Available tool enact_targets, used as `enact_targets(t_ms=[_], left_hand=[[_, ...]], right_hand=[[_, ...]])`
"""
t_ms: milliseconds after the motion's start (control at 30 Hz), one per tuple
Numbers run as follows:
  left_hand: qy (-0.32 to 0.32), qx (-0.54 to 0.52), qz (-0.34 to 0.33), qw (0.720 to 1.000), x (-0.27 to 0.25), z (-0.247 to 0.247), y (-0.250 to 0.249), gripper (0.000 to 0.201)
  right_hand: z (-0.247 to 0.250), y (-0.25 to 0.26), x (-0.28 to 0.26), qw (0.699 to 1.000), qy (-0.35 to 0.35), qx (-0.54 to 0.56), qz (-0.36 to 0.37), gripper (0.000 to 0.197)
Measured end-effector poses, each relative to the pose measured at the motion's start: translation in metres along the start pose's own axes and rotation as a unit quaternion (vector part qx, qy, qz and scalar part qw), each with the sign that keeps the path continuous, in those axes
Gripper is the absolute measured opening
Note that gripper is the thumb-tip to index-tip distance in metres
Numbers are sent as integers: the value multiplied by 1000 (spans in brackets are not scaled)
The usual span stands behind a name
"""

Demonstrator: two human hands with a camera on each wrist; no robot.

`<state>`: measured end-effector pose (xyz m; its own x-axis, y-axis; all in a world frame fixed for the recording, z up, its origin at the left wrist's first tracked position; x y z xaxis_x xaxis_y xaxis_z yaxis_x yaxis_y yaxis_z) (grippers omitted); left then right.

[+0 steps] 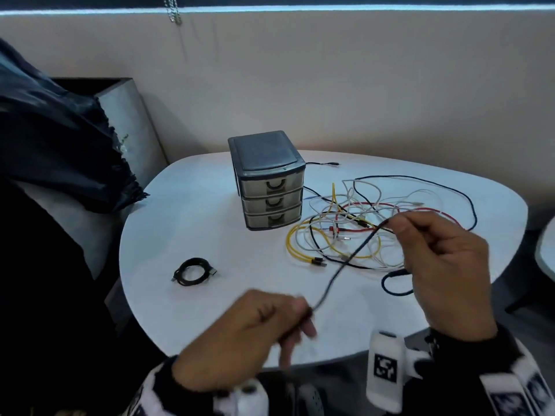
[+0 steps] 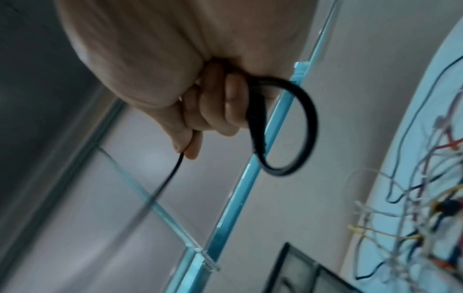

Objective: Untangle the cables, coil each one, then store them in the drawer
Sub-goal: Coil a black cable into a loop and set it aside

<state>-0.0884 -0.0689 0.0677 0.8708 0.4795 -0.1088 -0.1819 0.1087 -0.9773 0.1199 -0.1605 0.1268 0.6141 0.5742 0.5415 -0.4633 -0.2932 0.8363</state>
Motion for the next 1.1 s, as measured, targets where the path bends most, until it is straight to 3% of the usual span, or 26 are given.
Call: enact_targets(t_ms=[67, 133, 200, 233, 300, 367, 467, 533, 600, 700, 767, 800, 867, 900, 967, 1000, 1067, 1100], left_hand=[[96, -166, -58, 980, -12, -17, -26, 41], [77, -351, -109, 927, -14, -2, -38, 38], [66, -503, -174, 844, -12, 22, -47, 40], [30, -543, -202, 814, -10, 35, -50, 42], [-166, -503, -219, 820, -8, 62, -46, 44], [-348, -359, -223, 837, -10, 84, -35, 38], [-478, -43, -151, 864, -9, 100, -4, 26], [-445, 103, -79, 886, -8, 93, 16, 26], [-332, 156, -38, 930, -9, 68, 25, 33], [-110, 27, 9, 993, -13, 21, 21, 52], [2, -83, 2, 997, -20, -3, 6, 53], [26, -146, -12, 989, -22, -9, -4, 52], [0, -299, -22, 954, -20, -3, -12, 52], [-1, -382, -33, 923, -17, 5, -10, 51], [59, -548, -83, 830, -8, 17, -16, 53], [33, -587, -85, 804, -4, 22, -16, 49], [-78, -607, -15, 791, 5, 25, 1, 35], [-145, -576, 8, 805, 6, 24, 4, 33]], right_hand=[[-9, -23, 0, 998, 49, -12, -38, 17], [-29, -38, -19, 984, 155, -23, -86, 21], [-48, -47, -47, 963, 233, -6, -136, 25], [-57, -48, -61, 951, 266, 2, -158, 25], [-71, -43, -87, 926, 335, 11, -176, 21], [-81, -30, -106, 897, 416, -4, -148, 15], [-82, 0, -112, 852, 505, -21, -136, 10], [-72, 23, -99, 854, 500, 14, -144, 13], [-57, 34, -77, 892, 435, 14, -119, 18], [-39, 21, -41, 958, 270, 16, -91, 19], [-44, 0, -33, 963, 240, 28, -115, 23], [-51, -8, -37, 956, 261, 37, -131, 24], [-70, -17, -58, 927, 318, 93, -173, 22], [-79, -17, -71, 912, 326, 145, -202, 20], [-89, -9, -88, 888, 285, 266, -244, 24], [-91, -5, -92, 883, 250, 311, -248, 26], [-92, 0, -91, 880, 179, 365, -248, 24], [-92, 0, -89, 879, 152, 378, -247, 24]])
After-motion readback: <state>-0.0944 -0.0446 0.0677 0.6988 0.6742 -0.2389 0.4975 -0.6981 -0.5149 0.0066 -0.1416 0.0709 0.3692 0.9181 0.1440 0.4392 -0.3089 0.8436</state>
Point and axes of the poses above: each hand's wrist, its own x-axis towards the middle knuckle, its own z-axis out of the back of the hand, y = z × x, the point moved 4 cm from there along x, towards the middle knuckle, and after that the axes turned 5 degrees about z, right-handed, at the moved point
